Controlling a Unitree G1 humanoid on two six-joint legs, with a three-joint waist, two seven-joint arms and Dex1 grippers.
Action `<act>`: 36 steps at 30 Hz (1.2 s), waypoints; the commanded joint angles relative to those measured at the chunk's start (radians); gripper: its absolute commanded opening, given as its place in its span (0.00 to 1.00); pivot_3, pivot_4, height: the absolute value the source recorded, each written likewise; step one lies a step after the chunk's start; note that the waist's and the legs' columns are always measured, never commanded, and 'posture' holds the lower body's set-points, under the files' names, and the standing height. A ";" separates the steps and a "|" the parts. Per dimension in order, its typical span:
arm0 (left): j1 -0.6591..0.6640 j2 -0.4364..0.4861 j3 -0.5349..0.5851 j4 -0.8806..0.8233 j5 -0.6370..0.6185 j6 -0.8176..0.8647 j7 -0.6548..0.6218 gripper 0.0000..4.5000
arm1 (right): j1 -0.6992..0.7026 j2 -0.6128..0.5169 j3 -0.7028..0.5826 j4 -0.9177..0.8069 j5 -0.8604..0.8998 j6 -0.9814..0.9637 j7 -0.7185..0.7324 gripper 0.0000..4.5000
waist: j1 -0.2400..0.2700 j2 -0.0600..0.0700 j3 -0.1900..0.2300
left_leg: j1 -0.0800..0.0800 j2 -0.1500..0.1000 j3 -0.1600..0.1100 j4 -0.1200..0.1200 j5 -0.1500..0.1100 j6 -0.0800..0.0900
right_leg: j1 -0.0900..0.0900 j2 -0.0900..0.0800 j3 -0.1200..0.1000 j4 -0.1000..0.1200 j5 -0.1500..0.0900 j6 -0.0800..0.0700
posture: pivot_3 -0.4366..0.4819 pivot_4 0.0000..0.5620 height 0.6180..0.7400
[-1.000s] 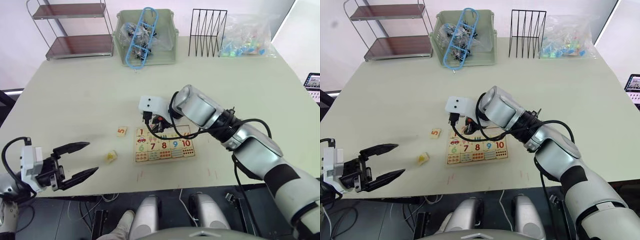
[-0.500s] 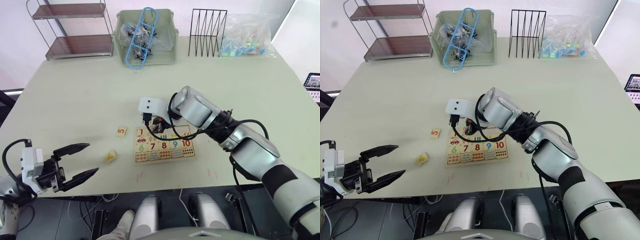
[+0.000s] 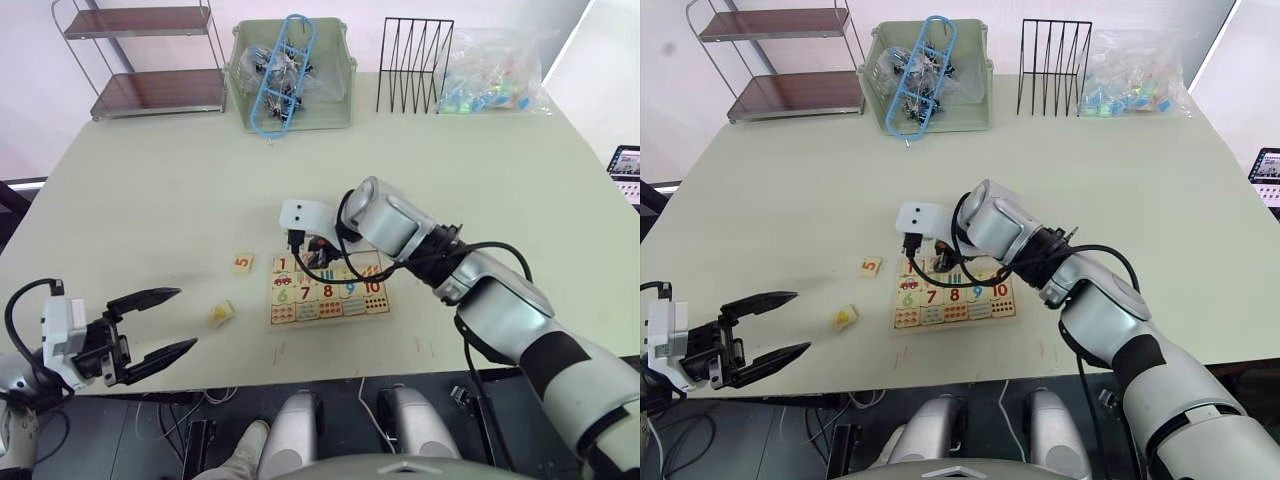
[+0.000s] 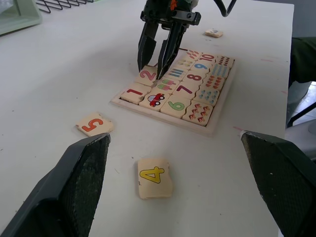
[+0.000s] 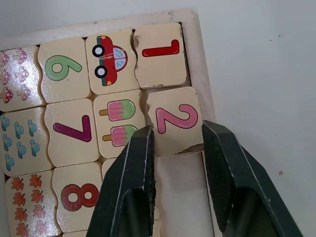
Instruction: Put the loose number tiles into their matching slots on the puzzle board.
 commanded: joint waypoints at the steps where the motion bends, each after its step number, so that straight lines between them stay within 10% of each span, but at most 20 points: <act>1: 0.003 0.012 0.028 0.009 -0.010 -0.019 -0.012 1.00 | 0.000 0.011 -0.022 -0.007 -0.003 -0.014 0.010 0.19 | 0.000 0.000 0.000 | 0.000 0.000 0.000 0.000 0.000 0.000 | 0.000 0.000 0.000 0.000 0.000 0.000 | 0.48 0.27 1.00; 36: -0.017 0.010 0.014 0.115 -0.003 -0.084 -0.066 1.00 | -0.008 0.021 -0.033 -0.007 -0.015 -0.028 0.043 0.19 | -0.001 0.000 0.000 | 0.000 0.000 0.000 -0.001 0.000 0.000 | 0.000 -0.001 0.000 0.000 0.000 0.000 | 0.48 0.27 1.00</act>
